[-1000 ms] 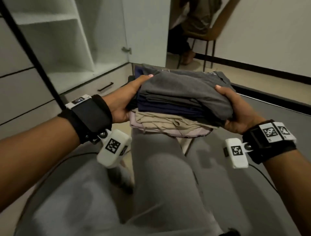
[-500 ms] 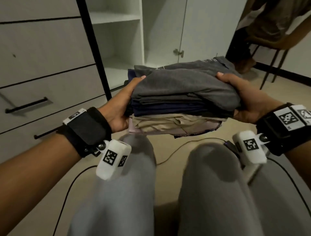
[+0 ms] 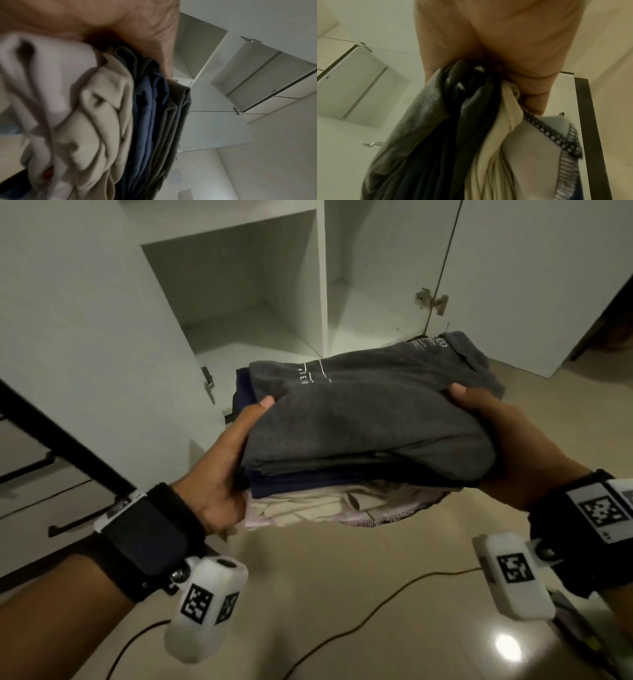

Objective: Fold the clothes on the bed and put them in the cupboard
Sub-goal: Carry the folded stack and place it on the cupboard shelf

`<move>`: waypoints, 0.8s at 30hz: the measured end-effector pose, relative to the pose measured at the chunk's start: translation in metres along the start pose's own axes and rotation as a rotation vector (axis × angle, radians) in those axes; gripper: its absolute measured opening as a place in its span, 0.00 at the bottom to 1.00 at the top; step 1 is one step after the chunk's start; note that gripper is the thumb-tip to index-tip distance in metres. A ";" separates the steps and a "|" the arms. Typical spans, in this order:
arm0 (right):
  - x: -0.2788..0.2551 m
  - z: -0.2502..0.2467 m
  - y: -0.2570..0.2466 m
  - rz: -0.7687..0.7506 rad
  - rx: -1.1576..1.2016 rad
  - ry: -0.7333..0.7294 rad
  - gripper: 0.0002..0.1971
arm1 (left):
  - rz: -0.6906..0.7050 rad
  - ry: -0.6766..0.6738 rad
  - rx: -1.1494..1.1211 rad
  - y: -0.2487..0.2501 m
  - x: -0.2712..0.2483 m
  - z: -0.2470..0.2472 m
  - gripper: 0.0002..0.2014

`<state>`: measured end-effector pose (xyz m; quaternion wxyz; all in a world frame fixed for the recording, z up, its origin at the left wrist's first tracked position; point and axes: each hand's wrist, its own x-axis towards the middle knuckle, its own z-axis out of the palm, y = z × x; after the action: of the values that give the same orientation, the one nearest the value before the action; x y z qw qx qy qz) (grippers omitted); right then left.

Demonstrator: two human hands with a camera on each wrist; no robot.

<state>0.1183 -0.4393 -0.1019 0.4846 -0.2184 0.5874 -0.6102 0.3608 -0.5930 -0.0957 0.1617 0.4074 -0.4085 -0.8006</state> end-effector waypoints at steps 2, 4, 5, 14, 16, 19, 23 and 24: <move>0.002 -0.001 -0.022 0.014 0.014 0.016 0.29 | 0.001 0.031 -0.034 0.018 -0.003 0.011 0.26; -0.001 0.002 -0.060 0.048 0.015 0.029 0.29 | -0.007 0.050 -0.067 0.048 -0.013 0.027 0.24; -0.004 0.005 -0.079 0.061 0.018 0.027 0.29 | -0.005 0.057 -0.084 0.062 -0.020 0.035 0.24; -0.034 0.031 -0.274 0.132 0.019 -0.001 0.28 | 0.016 0.090 -0.122 0.219 -0.098 0.105 0.26; -0.039 0.037 -0.307 0.146 0.018 -0.022 0.28 | 0.018 0.106 -0.121 0.246 -0.113 0.117 0.25; -0.046 0.046 -0.350 0.167 0.028 -0.050 0.27 | 0.026 0.128 -0.119 0.283 -0.132 0.134 0.25; -0.052 0.056 -0.395 0.184 0.009 -0.086 0.38 | 0.025 0.168 -0.110 0.321 -0.151 0.149 0.27; -0.054 0.059 -0.404 0.192 -0.005 -0.097 0.45 | 0.025 0.167 -0.109 0.329 -0.156 0.152 0.27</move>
<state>0.0554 -0.4882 0.3023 0.5680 -0.1918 0.5831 -0.5482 0.3131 -0.6232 0.2950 0.2270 0.4581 -0.3545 -0.7829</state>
